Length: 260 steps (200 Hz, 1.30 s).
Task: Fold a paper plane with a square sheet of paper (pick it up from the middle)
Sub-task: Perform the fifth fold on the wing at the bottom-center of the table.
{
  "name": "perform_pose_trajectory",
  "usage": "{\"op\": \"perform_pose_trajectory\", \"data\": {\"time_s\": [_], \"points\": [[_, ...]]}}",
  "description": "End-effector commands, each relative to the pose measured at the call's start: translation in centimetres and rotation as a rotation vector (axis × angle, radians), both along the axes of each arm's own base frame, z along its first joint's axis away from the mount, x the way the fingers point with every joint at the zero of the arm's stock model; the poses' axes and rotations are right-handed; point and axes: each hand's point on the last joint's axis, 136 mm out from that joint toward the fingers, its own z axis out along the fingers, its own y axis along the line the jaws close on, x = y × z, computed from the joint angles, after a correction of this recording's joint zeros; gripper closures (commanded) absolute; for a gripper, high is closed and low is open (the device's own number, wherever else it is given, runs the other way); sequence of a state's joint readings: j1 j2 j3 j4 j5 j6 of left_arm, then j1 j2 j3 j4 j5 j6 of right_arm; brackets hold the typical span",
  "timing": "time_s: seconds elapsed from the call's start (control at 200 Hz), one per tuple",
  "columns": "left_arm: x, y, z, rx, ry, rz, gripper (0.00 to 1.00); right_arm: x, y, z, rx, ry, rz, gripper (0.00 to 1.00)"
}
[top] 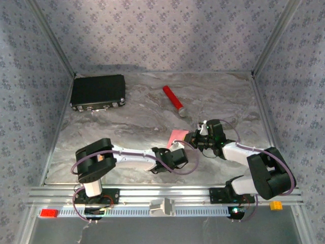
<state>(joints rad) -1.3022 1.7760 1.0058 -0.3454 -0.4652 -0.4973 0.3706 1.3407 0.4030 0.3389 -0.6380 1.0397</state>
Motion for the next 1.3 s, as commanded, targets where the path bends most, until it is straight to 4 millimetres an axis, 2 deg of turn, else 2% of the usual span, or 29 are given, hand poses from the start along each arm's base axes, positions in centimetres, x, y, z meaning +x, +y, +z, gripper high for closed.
{"op": "perform_pose_trajectory", "data": {"time_s": [0.0,0.165,0.879,1.119,1.294], "points": [[0.3,-0.1,1.0,0.008,-0.045,-0.005,0.56,0.6,0.0,0.7,0.001,0.0,-0.017,0.93],[0.6,0.1,0.9,0.028,-0.061,0.0,0.57,0.7,-0.1,0.6,-0.001,0.002,-0.019,0.93],[1.0,0.2,1.1,0.039,-0.088,0.003,0.81,0.9,-0.1,0.3,-0.01,0.011,-0.021,0.92],[1.0,0.2,1.2,0.032,-0.09,0.005,0.9,0.8,-0.3,0.4,-0.02,0.008,-0.019,0.85],[0.7,-0.1,1.1,0.013,-0.067,-0.003,0.95,0.5,-1.8,0.4,-0.11,0.005,-0.022,0.75]]}}
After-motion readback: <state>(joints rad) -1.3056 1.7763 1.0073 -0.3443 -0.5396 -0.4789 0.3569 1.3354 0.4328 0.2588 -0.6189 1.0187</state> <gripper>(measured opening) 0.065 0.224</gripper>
